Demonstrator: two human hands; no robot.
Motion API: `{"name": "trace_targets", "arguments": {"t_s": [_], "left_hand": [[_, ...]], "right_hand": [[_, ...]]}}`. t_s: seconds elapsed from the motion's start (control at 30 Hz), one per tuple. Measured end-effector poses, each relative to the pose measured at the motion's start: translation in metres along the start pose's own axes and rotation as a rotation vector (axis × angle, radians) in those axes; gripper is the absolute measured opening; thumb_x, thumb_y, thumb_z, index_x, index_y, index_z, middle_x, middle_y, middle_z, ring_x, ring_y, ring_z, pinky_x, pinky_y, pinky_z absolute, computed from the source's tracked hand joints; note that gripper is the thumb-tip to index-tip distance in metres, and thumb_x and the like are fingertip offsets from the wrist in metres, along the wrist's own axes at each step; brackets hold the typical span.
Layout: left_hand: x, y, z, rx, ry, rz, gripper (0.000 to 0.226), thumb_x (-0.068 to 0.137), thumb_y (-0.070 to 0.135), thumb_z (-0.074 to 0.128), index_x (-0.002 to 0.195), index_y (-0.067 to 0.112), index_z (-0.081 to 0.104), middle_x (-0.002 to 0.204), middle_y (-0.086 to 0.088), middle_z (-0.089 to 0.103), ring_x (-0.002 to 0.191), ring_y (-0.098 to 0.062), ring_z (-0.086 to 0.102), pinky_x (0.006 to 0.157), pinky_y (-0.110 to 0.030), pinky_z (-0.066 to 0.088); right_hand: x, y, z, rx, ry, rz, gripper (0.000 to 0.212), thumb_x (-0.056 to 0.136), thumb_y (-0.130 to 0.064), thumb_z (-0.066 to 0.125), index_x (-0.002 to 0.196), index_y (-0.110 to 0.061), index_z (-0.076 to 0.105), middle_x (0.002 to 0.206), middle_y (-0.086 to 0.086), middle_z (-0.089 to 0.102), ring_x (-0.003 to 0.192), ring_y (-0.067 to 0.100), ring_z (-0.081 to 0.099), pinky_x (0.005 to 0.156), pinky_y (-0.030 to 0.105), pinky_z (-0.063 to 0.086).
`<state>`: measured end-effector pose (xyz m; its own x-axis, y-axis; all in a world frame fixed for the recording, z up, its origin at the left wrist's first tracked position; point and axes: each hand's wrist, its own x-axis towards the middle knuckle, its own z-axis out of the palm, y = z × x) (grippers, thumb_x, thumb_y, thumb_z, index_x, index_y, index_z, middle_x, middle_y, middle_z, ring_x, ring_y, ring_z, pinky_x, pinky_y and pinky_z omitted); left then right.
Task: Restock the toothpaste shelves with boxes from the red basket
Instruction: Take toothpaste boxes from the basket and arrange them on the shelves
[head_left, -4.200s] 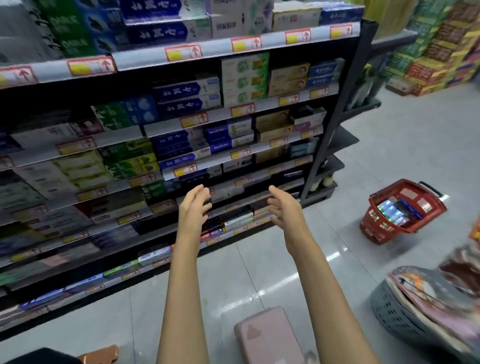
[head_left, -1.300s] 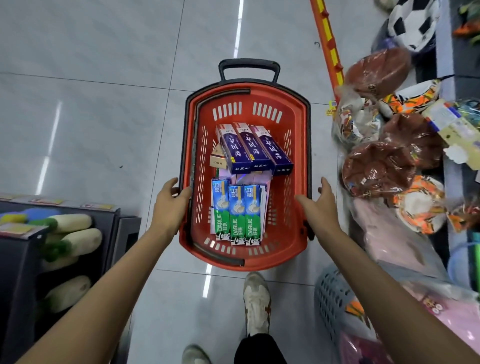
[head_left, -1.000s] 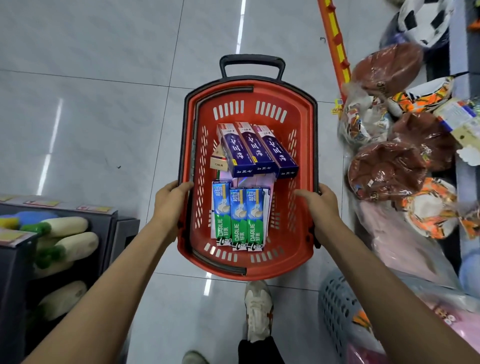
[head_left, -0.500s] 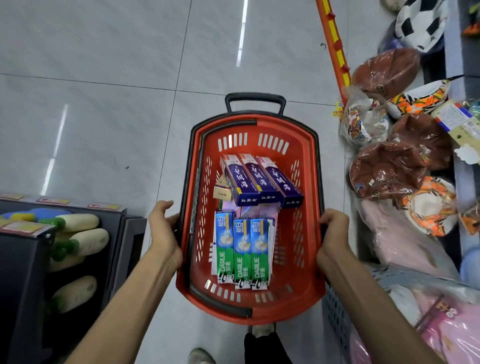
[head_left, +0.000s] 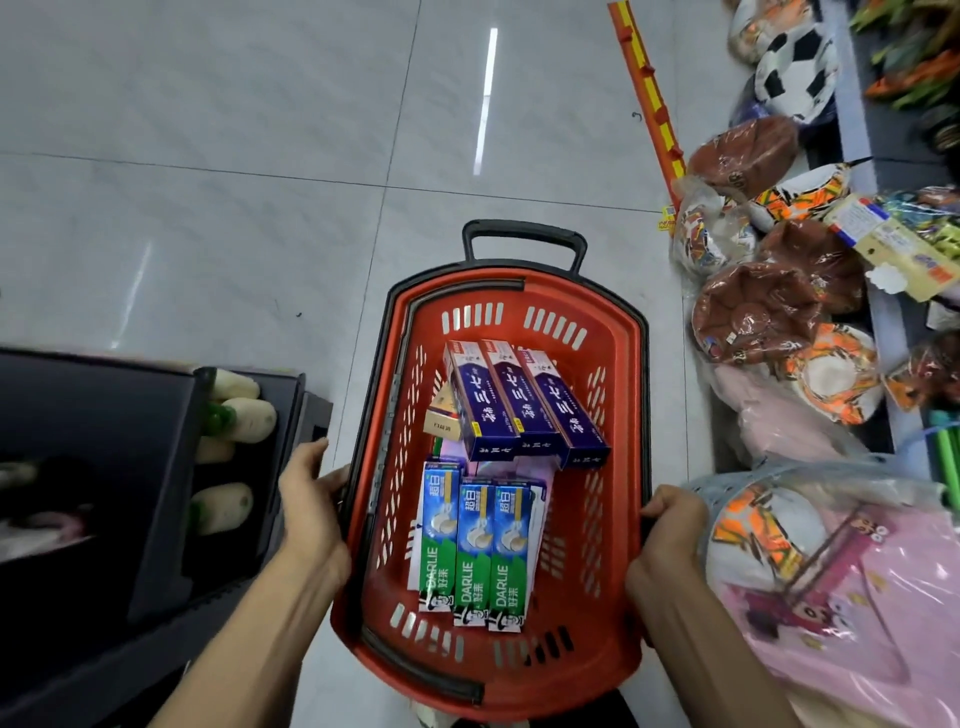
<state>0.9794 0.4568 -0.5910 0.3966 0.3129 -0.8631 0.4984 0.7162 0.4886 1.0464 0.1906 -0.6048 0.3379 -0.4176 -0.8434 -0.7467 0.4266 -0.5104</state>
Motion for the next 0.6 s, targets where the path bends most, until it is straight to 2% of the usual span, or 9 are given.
{"name": "trace_targets", "arguments": {"t_s": [0.07, 0.17, 0.3, 0.37, 0.47, 0.53, 0.6], "left_hand": [[-0.014, -0.004, -0.015, 0.001, 0.023, 0.030, 0.054, 0.088, 0.056, 0.051, 0.079, 0.007, 0.072, 0.073, -0.012, 0.065, 0.055, -0.028, 0.065, 0.055, -0.029, 0.055], [-0.034, -0.013, -0.037, -0.043, 0.069, 0.058, 0.051, 0.085, 0.057, 0.056, 0.088, 0.007, 0.065, 0.076, -0.010, 0.063, 0.056, -0.028, 0.064, 0.054, -0.030, 0.056], [-0.062, -0.035, -0.063, -0.106, 0.126, 0.110, 0.043, 0.092, 0.052, 0.053, 0.078, 0.013, 0.063, 0.057, -0.003, 0.064, 0.048, -0.023, 0.063, 0.061, -0.032, 0.052], [-0.074, -0.046, -0.076, -0.123, 0.139, 0.099, 0.049, 0.089, 0.055, 0.054, 0.078, 0.009, 0.065, 0.063, -0.006, 0.066, 0.053, -0.026, 0.064, 0.063, -0.032, 0.051], [-0.095, -0.069, -0.100, -0.159, 0.191, 0.095, 0.056, 0.083, 0.061, 0.056, 0.089, 0.007, 0.068, 0.078, -0.010, 0.066, 0.060, -0.027, 0.064, 0.061, -0.030, 0.054], [-0.114, -0.087, -0.112, -0.168, 0.193, 0.095, 0.058, 0.083, 0.063, 0.053, 0.085, 0.007, 0.070, 0.077, -0.011, 0.067, 0.060, -0.026, 0.065, 0.062, -0.030, 0.054], [-0.133, -0.105, -0.122, -0.202, 0.200, 0.094, 0.054, 0.083, 0.061, 0.052, 0.078, 0.009, 0.066, 0.071, -0.009, 0.066, 0.057, -0.025, 0.063, 0.059, -0.029, 0.052]], "right_hand": [[-0.013, 0.011, -0.011, 0.020, -0.018, -0.013, 0.022, 0.048, -0.012, 0.039, 0.057, -0.026, 0.024, 0.057, 0.000, 0.033, 0.050, 0.019, 0.032, 0.055, 0.026, 0.029], [-0.031, 0.026, -0.024, 0.021, -0.038, -0.092, 0.018, 0.035, -0.017, 0.037, 0.039, -0.026, 0.022, 0.046, -0.005, 0.028, 0.048, 0.019, 0.025, 0.055, 0.025, 0.024], [-0.050, 0.043, -0.042, -0.028, -0.082, -0.139, 0.017, 0.034, -0.018, 0.036, 0.037, -0.025, 0.021, 0.044, -0.005, 0.025, 0.048, 0.019, 0.022, 0.056, 0.026, 0.021], [-0.059, 0.048, -0.050, -0.083, -0.091, -0.158, 0.015, 0.035, -0.017, 0.035, 0.034, -0.023, 0.022, 0.043, -0.005, 0.024, 0.047, 0.018, 0.021, 0.056, 0.025, 0.021], [-0.072, 0.057, -0.068, -0.134, -0.137, -0.171, 0.020, 0.043, -0.011, 0.031, 0.029, -0.020, 0.021, 0.037, -0.008, 0.020, 0.036, 0.013, 0.020, 0.050, 0.015, 0.022], [-0.085, 0.061, -0.080, -0.164, -0.175, -0.199, 0.015, 0.039, -0.015, 0.031, 0.027, -0.019, 0.022, 0.035, -0.009, 0.021, 0.032, 0.011, 0.021, 0.047, 0.013, 0.023], [-0.093, 0.066, -0.094, -0.192, -0.215, -0.200, 0.022, 0.044, -0.010, 0.029, 0.025, -0.018, 0.022, 0.033, -0.010, 0.020, 0.029, 0.008, 0.020, 0.043, 0.010, 0.022]]}}
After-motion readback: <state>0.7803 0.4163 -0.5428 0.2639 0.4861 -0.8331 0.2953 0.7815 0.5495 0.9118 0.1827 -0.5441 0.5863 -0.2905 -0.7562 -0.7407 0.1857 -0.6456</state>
